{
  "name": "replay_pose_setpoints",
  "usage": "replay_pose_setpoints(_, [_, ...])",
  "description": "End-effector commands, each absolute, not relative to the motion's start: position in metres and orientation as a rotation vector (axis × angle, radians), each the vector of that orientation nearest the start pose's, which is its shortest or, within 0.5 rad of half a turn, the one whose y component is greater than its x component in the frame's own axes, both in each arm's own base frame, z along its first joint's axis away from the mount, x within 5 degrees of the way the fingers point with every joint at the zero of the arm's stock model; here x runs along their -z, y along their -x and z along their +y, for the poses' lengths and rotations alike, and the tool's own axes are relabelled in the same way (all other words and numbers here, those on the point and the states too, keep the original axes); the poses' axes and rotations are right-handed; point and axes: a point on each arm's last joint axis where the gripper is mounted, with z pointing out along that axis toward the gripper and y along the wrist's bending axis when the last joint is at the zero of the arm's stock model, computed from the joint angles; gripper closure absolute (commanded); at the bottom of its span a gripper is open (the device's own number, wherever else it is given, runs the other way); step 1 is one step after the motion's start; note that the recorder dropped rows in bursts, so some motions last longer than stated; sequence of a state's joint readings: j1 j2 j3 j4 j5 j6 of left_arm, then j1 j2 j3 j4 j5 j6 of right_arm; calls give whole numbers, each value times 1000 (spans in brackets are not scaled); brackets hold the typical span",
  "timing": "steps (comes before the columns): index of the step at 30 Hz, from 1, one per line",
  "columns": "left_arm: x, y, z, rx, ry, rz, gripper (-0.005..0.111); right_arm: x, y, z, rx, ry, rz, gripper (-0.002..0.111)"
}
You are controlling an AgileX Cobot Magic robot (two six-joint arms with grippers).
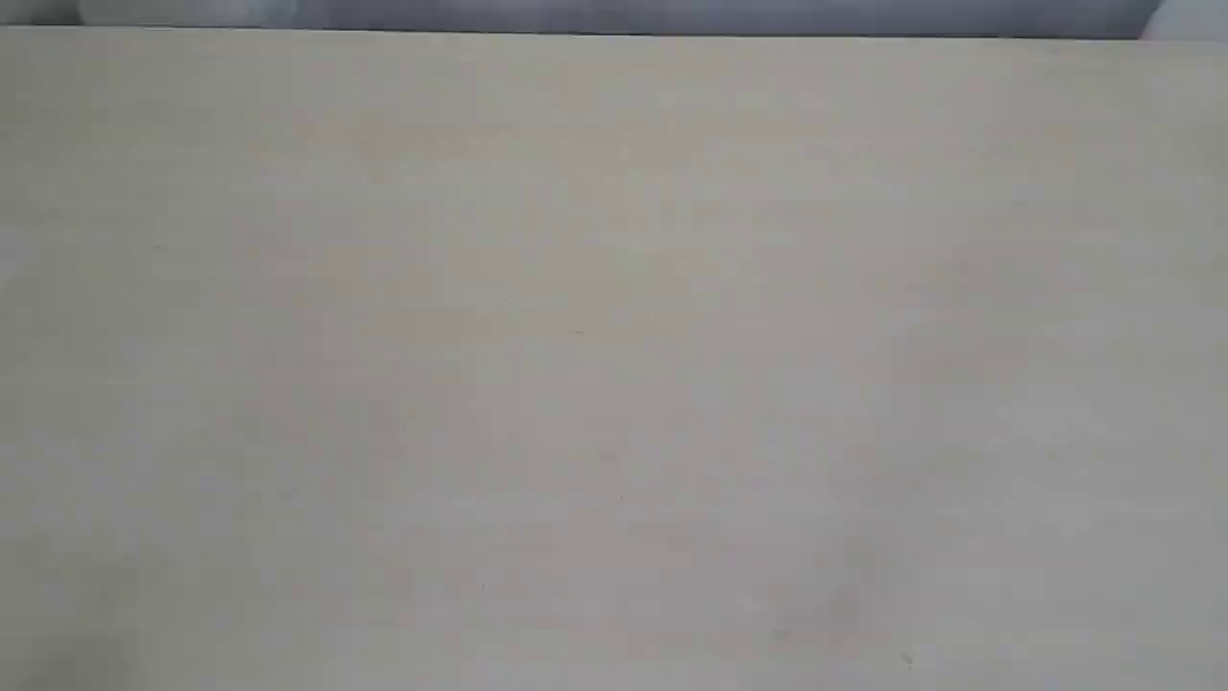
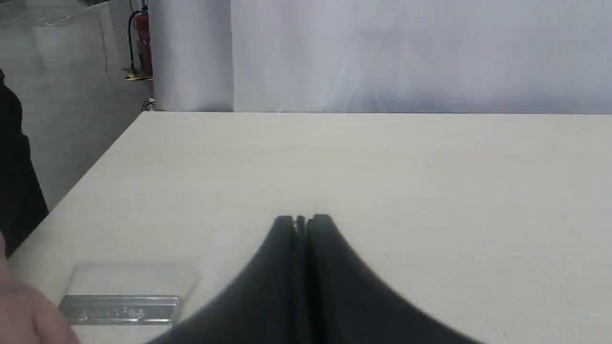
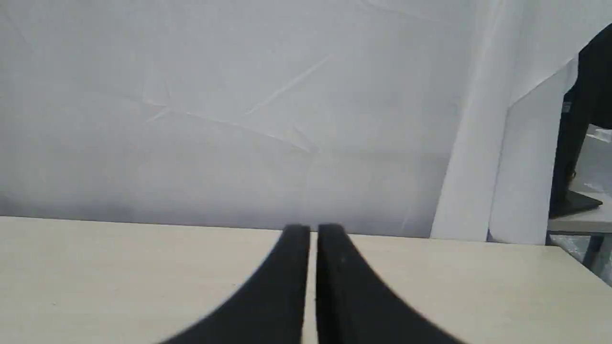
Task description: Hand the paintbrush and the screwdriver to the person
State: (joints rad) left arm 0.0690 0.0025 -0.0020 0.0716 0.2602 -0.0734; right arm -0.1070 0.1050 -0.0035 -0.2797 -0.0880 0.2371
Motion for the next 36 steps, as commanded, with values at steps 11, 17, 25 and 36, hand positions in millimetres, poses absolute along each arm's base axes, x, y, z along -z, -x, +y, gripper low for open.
replay_pose_setpoints(11, [-191,-55,5,-57,74,1731,107,-213,-64,-7,121,-55,1517,104])
replay_pose_setpoints(17, [-191,-55,5,-57,74,1731,107,-213,-64,-7,105,-69,1516,104])
replay_pose_setpoints(25, [-190,-55,5,-54,76,1733,107,-213,-65,-7,110,-62,1516,104])
replay_pose_setpoints(36, [-190,-55,5,-54,76,1733,107,-212,-65,-7,87,-88,1530,104])
